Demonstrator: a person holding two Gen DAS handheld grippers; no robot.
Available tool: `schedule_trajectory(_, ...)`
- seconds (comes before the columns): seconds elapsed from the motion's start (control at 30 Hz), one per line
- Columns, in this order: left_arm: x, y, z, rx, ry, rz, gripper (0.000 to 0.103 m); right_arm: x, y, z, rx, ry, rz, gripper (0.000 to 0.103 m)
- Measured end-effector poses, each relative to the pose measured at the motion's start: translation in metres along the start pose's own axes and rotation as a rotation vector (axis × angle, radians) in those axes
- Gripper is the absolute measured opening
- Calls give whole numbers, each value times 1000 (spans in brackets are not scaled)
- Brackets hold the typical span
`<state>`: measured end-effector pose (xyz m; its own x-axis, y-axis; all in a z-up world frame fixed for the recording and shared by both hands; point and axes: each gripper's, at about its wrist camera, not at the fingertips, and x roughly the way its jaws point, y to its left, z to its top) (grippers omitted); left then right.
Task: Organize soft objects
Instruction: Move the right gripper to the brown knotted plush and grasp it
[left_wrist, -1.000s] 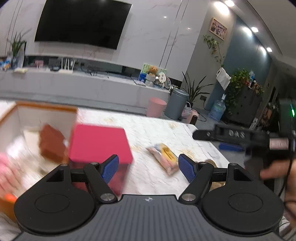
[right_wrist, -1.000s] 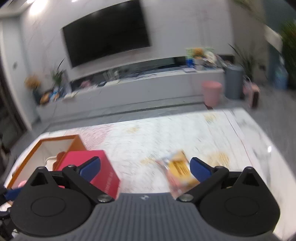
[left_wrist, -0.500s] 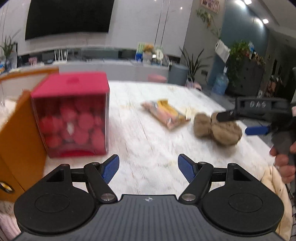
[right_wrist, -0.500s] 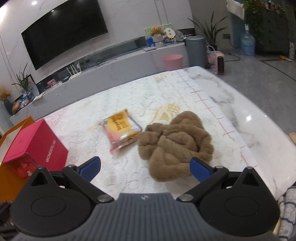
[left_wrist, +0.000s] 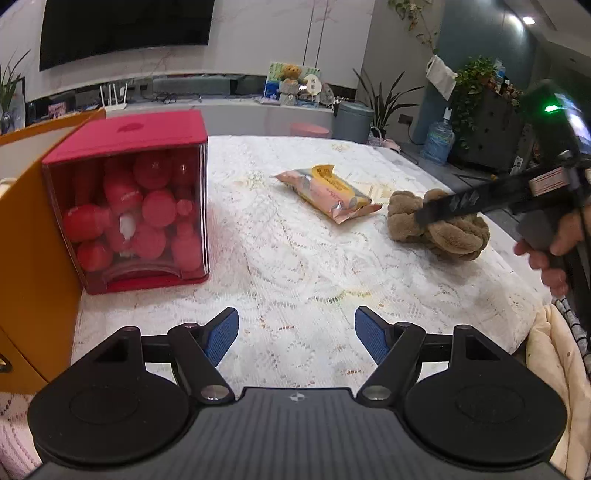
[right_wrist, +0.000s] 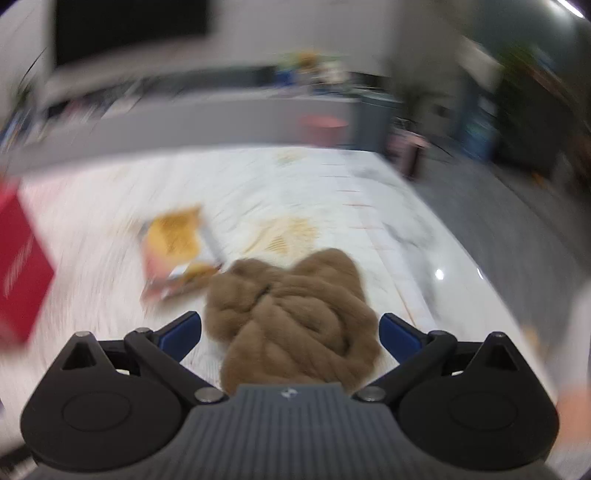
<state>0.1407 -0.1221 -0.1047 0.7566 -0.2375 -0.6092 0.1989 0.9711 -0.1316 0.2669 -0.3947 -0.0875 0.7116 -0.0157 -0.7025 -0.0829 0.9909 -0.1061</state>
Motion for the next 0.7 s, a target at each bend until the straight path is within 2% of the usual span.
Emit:
schedule_trajectory(0.03,-1,0,1,-2,-3,-3,85,4,8,4,-116,19,5,100)
schedule_trajectory(0.07,0,0,3,-8,-2,-6,85,5,16,6,-209,1,-11,100)
schedule_trajectory(0.13,2,1,5,-20,4,-11,85,9,25,8,-336,-25,-20,100)
schedule_trajectory(0.17,2,2,7,-24,3,-14,85,15,25,10,-362,0,-2,100)
schedule_trajectory(0.27,3,3,8,-28,8,-13,85,39,16,13,-297,59,32,100)
schedule_trajectory(0.33,4,4,9,-36,15,-18,85,50,11,11,-263,47,14,98)
schedule_trajectory(0.37,4,4,10,-40,18,-21,85,53,10,10,-252,33,1,85)
schedule_trajectory(0.43,4,4,11,-42,19,-23,85,56,4,11,-227,26,-5,81)
schedule_trajectory(0.57,1,6,13,-39,5,-22,85,51,-9,20,-99,23,21,65)
schedule_trajectory(0.7,-2,8,15,-45,-7,-25,85,41,-13,17,-62,-4,11,54)
